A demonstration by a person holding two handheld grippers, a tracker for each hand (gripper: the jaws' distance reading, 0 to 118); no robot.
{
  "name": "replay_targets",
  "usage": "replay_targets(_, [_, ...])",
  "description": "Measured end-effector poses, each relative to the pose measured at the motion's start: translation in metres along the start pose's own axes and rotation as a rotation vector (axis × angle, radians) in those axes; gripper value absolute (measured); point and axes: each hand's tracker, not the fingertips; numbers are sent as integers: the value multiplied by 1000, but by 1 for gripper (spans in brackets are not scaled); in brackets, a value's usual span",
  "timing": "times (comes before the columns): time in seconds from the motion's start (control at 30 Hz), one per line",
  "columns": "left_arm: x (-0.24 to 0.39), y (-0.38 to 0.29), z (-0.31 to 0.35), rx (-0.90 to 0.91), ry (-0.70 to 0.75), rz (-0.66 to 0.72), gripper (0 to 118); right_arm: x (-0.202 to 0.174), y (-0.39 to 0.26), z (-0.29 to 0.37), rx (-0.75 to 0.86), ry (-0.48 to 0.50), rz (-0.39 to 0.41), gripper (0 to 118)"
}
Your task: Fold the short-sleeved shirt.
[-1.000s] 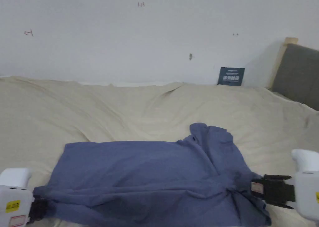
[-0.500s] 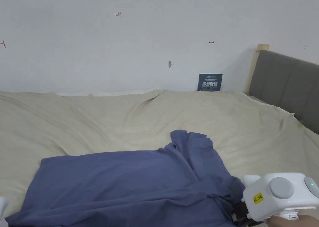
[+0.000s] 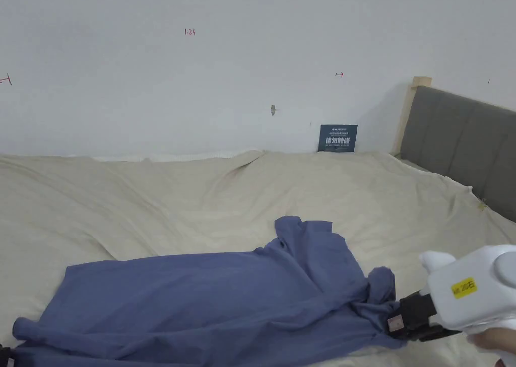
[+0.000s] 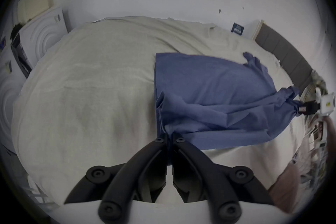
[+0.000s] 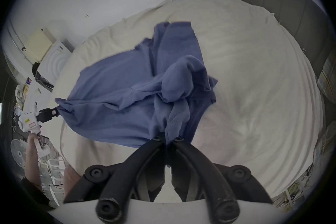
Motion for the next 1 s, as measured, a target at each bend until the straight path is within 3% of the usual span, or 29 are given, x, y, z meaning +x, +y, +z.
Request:
replay_targets(0.3, [-7, -50, 88, 0, -48, -23, 4, -2, -55, 77, 10, 101, -83, 3])
replay_targets(0.43, [-4, -104, 81, -75, -37, -30, 4, 8, -103, 62, -63, 97, -79, 3])
replay_targets(0.57, [-10, -143, 43, -168, -63, 84, 4, 25, -138, 8, -170, -2, -116, 3])
replay_targets(0.63, [-16, -152, 30, -148, -29, 81, 4, 27, -146, -8, -173, -36, -101, 8])
replay_targets(0.67, [-18, -153, 30, -144, -24, 86, 6, 26, -148, -7, -144, -48, -94, 23])
replay_targets(0.73, [-21, -150, 36, -113, -49, 137, 25, 30, -148, -2, -57, -97, -62, 79])
replay_targets(0.77, [-21, -147, 40, -110, -47, 140, 49, 29, -147, 4, -33, -111, -51, 94])
replay_targets(0.8, [-20, -144, 44, -103, -38, 135, 90, 29, -145, 13, -8, -123, -55, 97])
replay_targets(0.83, [-18, -140, 48, -92, -15, 119, 114, 30, -143, 25, 21, -136, -70, 97])
replay_targets(1.0, [-3, -115, 91, 47, -82, 139, 118, 1, -138, 87, 227, -50, -123, 97])
